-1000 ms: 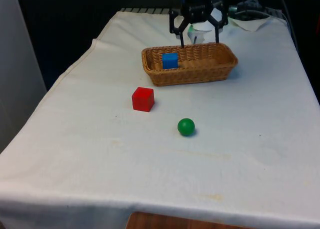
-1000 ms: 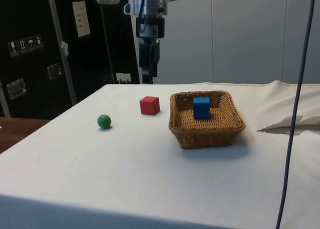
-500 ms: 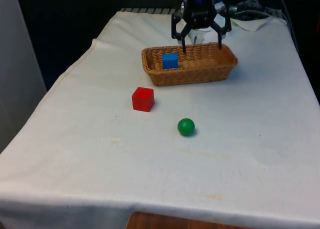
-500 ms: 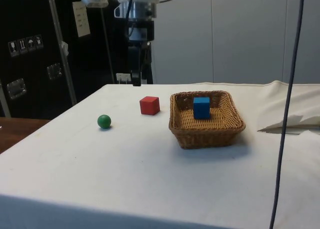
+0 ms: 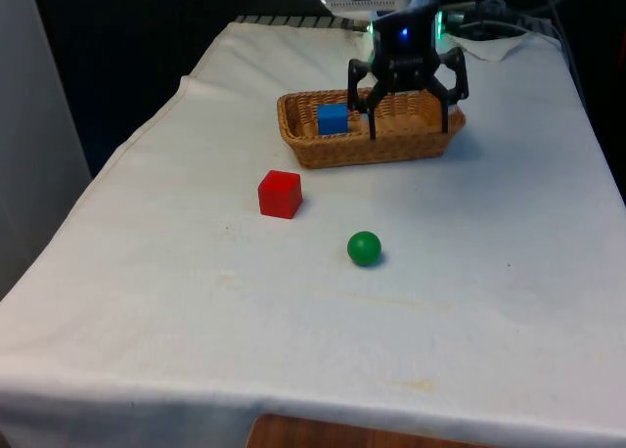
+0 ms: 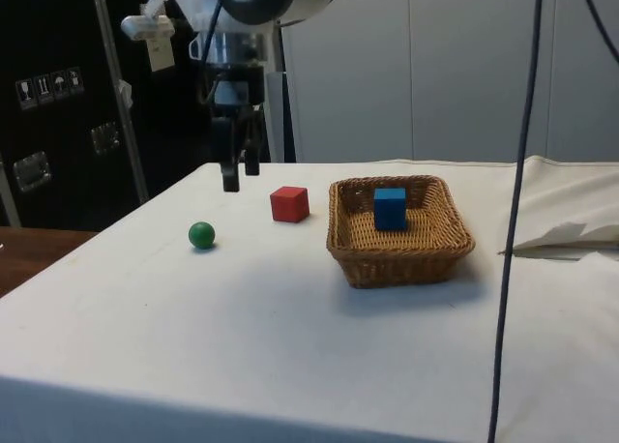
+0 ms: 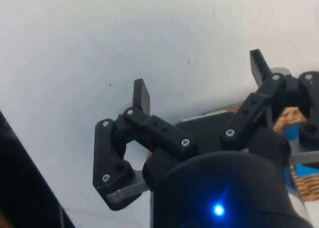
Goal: Place all non-red objects into the basket.
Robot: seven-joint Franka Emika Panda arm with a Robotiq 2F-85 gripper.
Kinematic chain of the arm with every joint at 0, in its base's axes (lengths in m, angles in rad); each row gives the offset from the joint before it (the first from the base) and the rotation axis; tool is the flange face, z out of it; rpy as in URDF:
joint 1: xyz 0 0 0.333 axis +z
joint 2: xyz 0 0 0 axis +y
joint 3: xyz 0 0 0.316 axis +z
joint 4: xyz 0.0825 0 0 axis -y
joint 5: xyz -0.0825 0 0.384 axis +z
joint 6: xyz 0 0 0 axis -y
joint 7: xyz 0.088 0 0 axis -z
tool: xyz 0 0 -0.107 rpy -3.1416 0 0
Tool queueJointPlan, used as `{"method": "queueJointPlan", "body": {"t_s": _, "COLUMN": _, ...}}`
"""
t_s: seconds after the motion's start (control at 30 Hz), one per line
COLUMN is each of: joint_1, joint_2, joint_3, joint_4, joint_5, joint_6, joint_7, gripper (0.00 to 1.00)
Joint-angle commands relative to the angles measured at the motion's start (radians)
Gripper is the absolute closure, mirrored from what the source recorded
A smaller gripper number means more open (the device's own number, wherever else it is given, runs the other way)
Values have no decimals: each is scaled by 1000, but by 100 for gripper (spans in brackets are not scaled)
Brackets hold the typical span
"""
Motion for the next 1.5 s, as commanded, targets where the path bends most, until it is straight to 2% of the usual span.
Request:
{"method": "queueJointPlan", "body": {"t_s": 0.0, "joint_1": 1, "joint_2": 10, "joint_3": 0, "joint_4": 10, "joint_5": 0, "joint_6": 0, "joint_7": 3, "gripper": 0}}
{"method": "queueJointPlan", "body": {"t_s": 0.13, "joint_1": -1, "joint_2": 60, "joint_3": -7, "joint_4": 63, "joint_5": -5, "joint_6": -4, "joint_7": 14, "gripper": 0}}
{"method": "queueJointPlan", "body": {"t_s": 0.3, "joint_1": 1, "joint_2": 86, "joint_3": -23, "joint_4": 98, "joint_5": -17, "joint_6": -12, "joint_7": 17, "gripper": 0}}
{"method": "queueJointPlan", "body": {"t_s": 0.33, "joint_1": -3, "joint_2": 81, "joint_3": -16, "joint_4": 91, "joint_5": -3, "joint_6": -4, "joint_7": 7, "gripper": 0}}
{"method": "queueJointPlan", "body": {"t_s": 0.37, "joint_1": 1, "joint_2": 96, "joint_3": -28, "joint_4": 110, "joint_5": -25, "joint_6": -15, "joint_7": 19, "gripper": 0}}
{"method": "queueJointPlan", "body": {"t_s": 0.63, "joint_1": 1, "joint_2": 145, "joint_3": -47, "joint_4": 170, "joint_5": -47, "joint_6": -16, "joint_7": 22, "gripper": 0}}
{"method": "queueJointPlan", "body": {"t_s": 0.67, "joint_1": -4, "joint_2": 137, "joint_3": -39, "joint_4": 160, "joint_5": -33, "joint_6": -7, "joint_7": 10, "gripper": 0}}
{"method": "queueJointPlan", "body": {"t_s": 0.7, "joint_1": 1, "joint_2": 161, "joint_3": -50, "joint_4": 187, "joint_5": -49, "joint_6": -16, "joint_7": 22, "gripper": 0}}
{"method": "queueJointPlan", "body": {"t_s": 0.77, "joint_1": 1, "joint_2": 186, "joint_3": -51, "joint_4": 209, "joint_5": -48, "joint_6": -13, "joint_7": 22, "gripper": 0}}
{"method": "queueJointPlan", "body": {"t_s": 0.93, "joint_1": -4, "joint_2": 241, "joint_3": -47, "joint_4": 271, "joint_5": -37, "joint_6": -18, "joint_7": 17, "gripper": 0}}
{"method": "queueJointPlan", "body": {"t_s": 0.97, "joint_1": -4, "joint_2": 229, "joint_3": -46, "joint_4": 254, "joint_5": -36, "joint_6": -7, "joint_7": 12, "gripper": 0}}
{"method": "queueJointPlan", "body": {"t_s": 1.03, "joint_1": -9, "joint_2": 274, "joint_3": -41, "joint_4": 311, "joint_5": -25, "joint_6": -21, "joint_7": 12, "gripper": 0}}
{"method": "queueJointPlan", "body": {"t_s": 1.2, "joint_1": -17, "joint_2": 332, "joint_3": -35, "joint_4": 383, "joint_5": 3, "joint_6": -31, "joint_7": 1, "gripper": 0}}
{"method": "queueJointPlan", "body": {"t_s": 1.23, "joint_1": -7, "joint_2": 324, "joint_3": -45, "joint_4": 370, "joint_5": -9, "joint_6": -20, "joint_7": 9, "gripper": 0}}
{"method": "queueJointPlan", "body": {"t_s": 1.27, "joint_1": -18, "joint_2": 341, "joint_3": -34, "joint_4": 395, "joint_5": 8, "joint_6": -33, "joint_7": -1, "gripper": 0}}
{"method": "queueJointPlan", "body": {"t_s": 1.47, "joint_1": -24, "joint_2": 391, "joint_3": -34, "joint_4": 457, "joint_5": 41, "joint_6": -43, "joint_7": -20, "gripper": 0}}
